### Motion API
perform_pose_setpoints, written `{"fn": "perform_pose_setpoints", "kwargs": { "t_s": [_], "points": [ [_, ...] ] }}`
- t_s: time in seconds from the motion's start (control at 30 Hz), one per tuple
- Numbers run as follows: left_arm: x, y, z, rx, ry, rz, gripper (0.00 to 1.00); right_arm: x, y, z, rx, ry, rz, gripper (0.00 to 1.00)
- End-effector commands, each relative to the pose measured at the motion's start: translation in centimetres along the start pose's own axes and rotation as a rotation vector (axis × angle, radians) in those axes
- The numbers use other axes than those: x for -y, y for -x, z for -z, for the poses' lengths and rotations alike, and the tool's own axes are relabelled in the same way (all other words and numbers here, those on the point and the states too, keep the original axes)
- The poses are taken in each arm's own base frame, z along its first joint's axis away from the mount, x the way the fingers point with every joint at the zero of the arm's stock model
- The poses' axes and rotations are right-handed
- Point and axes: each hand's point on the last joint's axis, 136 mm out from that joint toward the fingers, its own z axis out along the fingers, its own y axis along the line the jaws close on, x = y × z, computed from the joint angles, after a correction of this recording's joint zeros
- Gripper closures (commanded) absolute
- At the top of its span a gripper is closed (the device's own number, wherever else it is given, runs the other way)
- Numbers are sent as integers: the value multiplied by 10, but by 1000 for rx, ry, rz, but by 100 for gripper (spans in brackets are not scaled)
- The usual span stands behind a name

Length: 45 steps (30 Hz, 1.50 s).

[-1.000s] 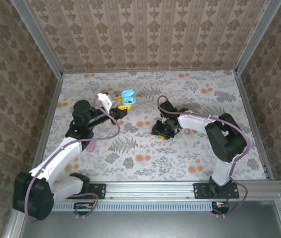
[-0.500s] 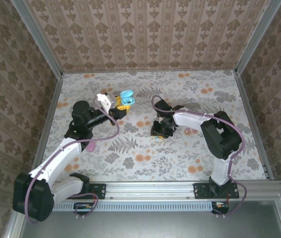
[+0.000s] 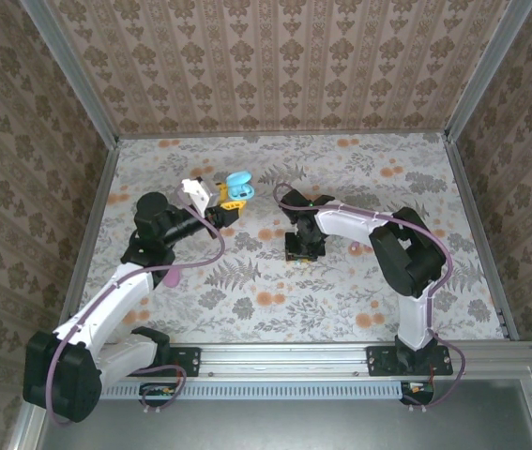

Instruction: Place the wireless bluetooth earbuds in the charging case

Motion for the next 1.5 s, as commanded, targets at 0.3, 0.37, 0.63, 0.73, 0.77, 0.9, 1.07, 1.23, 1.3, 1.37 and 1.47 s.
{"fn": "perform_pose_setpoints", "kwargs": {
  "t_s": [0.3,0.37,0.63,0.73,0.77,0.9,1.07,1.23,1.3,1.37,1.47],
  "points": [
    [-1,4,7,14,17,-30,77,-1,2,0,-10,-46,34,68],
    [0,3,7,13,15,-29,77,-1,2,0,-10,-45,37,69],
    [-1,4,7,13,17,-32,77,2,1,-4,-21,-78,52,70],
    [-1,4,7,12,16,-31,77,3,0,-5,-26,-93,62,72],
    [-1,4,7,12,16,-31,77,3,0,-5,-27,-99,65,73],
    [-1,5,7,14,16,-33,77,4,0,-6,-25,-115,70,72],
    [-1,5,6,14,13,-30,77,4,0,-7,-27,-129,81,74],
    [-1,6,6,16,12,-32,77,6,-1,-8,-31,-139,83,76],
    [-2,6,6,15,12,-30,77,6,0,-7,-27,-142,80,77],
    [-2,5,6,15,13,-30,77,6,1,-3,-12,-134,79,80],
    [-2,6,5,16,14,-29,77,-1,6,10,24,-88,82,80]
  ]
}}
